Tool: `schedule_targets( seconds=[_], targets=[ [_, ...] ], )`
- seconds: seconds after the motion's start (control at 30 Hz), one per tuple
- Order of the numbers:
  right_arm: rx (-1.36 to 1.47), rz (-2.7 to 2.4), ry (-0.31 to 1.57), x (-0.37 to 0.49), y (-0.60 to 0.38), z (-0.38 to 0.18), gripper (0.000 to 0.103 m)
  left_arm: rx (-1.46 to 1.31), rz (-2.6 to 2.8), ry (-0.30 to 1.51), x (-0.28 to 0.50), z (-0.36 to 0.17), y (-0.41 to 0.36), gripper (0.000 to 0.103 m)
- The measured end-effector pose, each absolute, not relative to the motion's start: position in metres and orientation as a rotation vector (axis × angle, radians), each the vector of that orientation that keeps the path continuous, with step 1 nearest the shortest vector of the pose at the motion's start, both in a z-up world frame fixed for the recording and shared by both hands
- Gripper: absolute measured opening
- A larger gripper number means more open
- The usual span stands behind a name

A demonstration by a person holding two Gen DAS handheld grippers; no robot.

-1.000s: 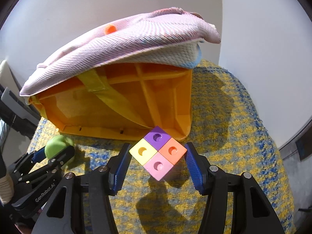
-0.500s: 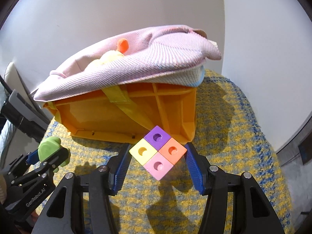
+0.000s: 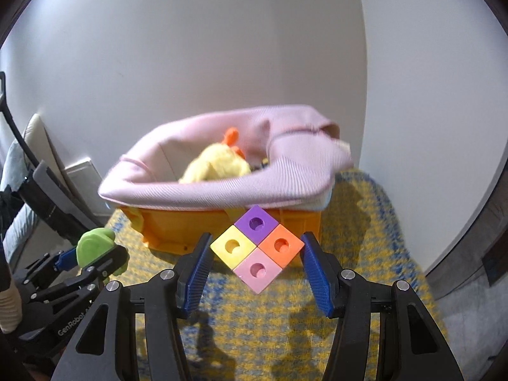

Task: Organize objects
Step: 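Lift and carry the frog and cube block over the basket with both tools, then open both tools to drop the frog and cubes into the basket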

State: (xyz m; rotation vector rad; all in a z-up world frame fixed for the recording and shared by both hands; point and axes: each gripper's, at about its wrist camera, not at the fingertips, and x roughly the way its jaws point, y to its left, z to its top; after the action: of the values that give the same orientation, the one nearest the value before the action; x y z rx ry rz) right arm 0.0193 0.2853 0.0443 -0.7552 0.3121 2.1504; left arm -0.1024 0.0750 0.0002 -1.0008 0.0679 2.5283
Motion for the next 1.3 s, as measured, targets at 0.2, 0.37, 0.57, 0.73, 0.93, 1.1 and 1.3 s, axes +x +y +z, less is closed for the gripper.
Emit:
schedule_targets(
  seconds=[0.2, 0.37, 0.57, 0.73, 0.93, 1.1, 1.3],
  targets=[
    [-0.694, 2.164, 0.226, 0.018, 0.266, 0.073, 0.056, -0.945, 2.53, 0.066, -0.109, 0.021, 0.069, 0.053],
    [-0.662, 2.18, 0.207, 0.013, 0.263, 0.094, 0.056, -0.888, 2.52, 0.071, -0.107, 0.045, 0.072, 0.053],
    [-0.629, 2.186, 0.16, 0.004, 0.273, 0.118, 0.056, -0.832, 2.518, 0.078, -0.117, 0.07, 0.082, 0.053],
    [-0.623, 2.198, 0.131, -0.01, 0.295, 0.139, 0.056, -0.814, 2.501, 0.072, -0.138, 0.089, 0.096, 0.053],
    [-0.699, 2.196, 0.115, -0.044, 0.332, 0.151, 0.056, -0.789, 2.502, 0.135, -0.168, 0.101, 0.119, 0.053],
    [-0.751, 2.17, 0.152, -0.062, 0.361, 0.149, 0.056, -0.838, 2.489, 0.137, -0.197, 0.095, 0.131, 0.053],
    [-0.815, 2.162, 0.204, -0.073, 0.388, 0.14, 0.056, -0.891, 2.47, 0.143, -0.222, 0.085, 0.142, 0.054]
  ],
)
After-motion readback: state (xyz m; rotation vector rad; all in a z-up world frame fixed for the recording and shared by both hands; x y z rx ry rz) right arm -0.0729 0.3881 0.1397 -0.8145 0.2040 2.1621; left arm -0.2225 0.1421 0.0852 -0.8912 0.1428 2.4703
